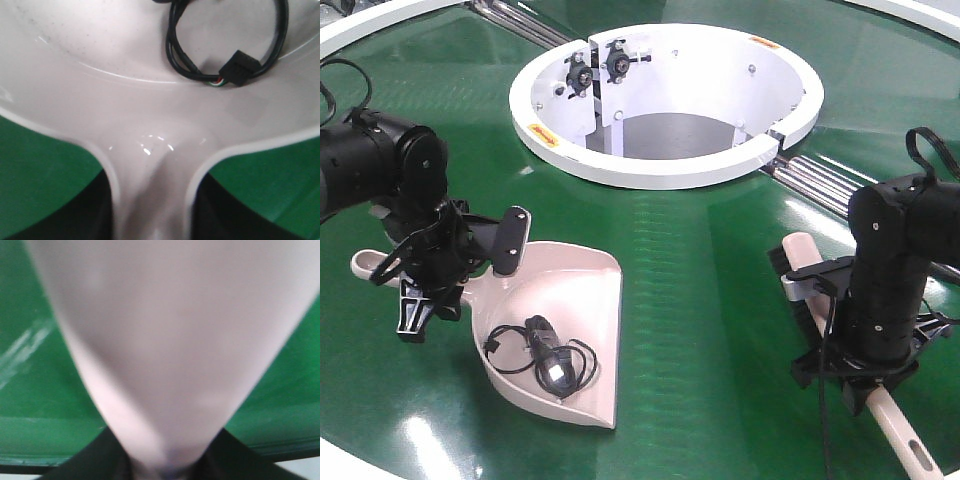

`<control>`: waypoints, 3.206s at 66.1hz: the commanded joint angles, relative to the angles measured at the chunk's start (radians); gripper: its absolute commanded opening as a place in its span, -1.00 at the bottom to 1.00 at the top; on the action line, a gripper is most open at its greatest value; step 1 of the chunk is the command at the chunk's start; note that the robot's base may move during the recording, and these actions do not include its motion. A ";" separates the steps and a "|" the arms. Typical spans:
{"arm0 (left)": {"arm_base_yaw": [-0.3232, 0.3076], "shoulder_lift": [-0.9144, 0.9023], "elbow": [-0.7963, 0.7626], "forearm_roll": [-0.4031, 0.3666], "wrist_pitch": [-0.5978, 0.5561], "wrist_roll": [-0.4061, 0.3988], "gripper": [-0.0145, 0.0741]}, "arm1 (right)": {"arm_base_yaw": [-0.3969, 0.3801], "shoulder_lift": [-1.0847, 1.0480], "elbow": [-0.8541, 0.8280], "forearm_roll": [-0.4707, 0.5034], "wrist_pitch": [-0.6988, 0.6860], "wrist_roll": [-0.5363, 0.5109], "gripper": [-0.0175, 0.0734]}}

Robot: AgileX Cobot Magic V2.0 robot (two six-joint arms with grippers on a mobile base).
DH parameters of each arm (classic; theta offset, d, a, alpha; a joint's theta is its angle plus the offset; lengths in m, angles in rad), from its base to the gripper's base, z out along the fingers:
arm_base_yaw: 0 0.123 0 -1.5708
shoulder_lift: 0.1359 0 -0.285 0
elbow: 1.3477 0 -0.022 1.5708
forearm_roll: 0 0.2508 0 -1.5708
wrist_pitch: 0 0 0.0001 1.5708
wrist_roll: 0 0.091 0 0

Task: Clean and inspect green conveyor with broom and dustpan
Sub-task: 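Pull the brush back from the dustpan with the right gripper, then set down the dustpan and brush, open both grippers and withdraw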

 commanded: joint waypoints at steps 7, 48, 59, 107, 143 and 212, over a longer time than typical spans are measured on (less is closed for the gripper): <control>-0.011 -0.047 -0.027 -0.023 0.004 -0.001 -0.69 | -0.004 -0.035 -0.018 -0.019 0.074 0.001 -0.39; -0.011 -0.045 -0.027 -0.059 -0.007 -0.002 -0.66 | -0.004 -0.032 -0.018 -0.017 0.052 0.001 0.19; -0.011 -0.047 -0.027 -0.076 0.014 -0.002 -0.56 | -0.004 -0.032 -0.018 -0.018 0.043 0.001 0.26; -0.010 -0.074 -0.027 -0.120 0.050 -0.134 0.52 | -0.004 -0.222 -0.021 -0.042 -0.024 0.001 0.27; -0.010 -0.353 -0.027 -0.139 0.087 -0.292 0.53 | -0.002 -0.511 -0.021 -0.038 -0.393 0.002 0.27; -0.011 -1.335 0.665 -0.267 -0.593 -0.913 0.53 | -0.002 -1.559 0.494 0.070 -0.708 -0.052 0.27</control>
